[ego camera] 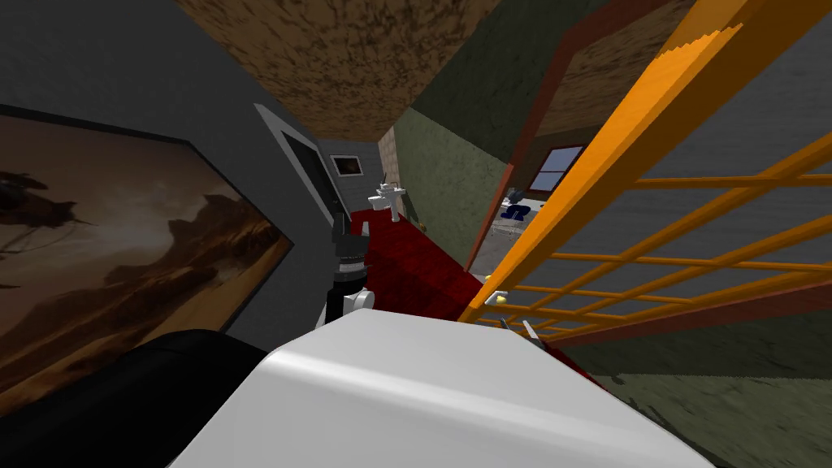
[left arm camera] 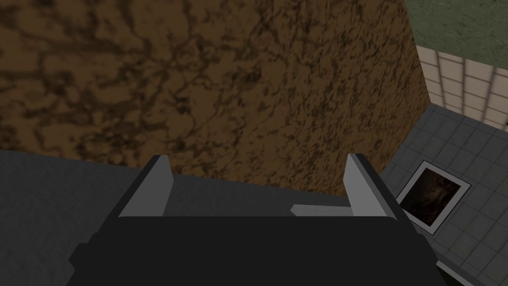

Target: Pull the door open

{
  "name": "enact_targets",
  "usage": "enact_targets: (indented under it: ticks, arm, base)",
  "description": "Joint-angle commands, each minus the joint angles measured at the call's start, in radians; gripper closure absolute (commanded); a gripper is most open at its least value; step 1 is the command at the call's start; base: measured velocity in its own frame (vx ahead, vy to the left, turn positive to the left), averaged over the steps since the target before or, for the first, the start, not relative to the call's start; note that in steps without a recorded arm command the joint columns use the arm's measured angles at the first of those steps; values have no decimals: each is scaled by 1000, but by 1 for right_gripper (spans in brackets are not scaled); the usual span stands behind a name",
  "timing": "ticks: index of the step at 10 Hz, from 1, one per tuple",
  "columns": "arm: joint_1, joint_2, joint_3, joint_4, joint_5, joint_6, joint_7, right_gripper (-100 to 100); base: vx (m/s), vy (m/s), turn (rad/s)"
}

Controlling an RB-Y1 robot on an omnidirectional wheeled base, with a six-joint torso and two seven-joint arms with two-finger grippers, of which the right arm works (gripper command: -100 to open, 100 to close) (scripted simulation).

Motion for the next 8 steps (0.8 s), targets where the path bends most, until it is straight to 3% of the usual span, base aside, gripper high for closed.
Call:
enact_targets:
  ticks: [1,2,3,4,8]
  arm:
    - [-12,1,-3,-3,-6,16,2,-100]
    - [-21,4,-6,-3,-10,26,4,-100]
    - [-24,1,-4,14,-7,11,2,-100]
    - [-24,1,-4,14,-7,11,2,100]
    - [-24,1,-4,14,-7,11,2,100]
  base:
    - [257,-7,65]
    - [269,-12,70]
    - [130,-8,20]
    - [-15,-3,-28]
    - [-31,1,5]
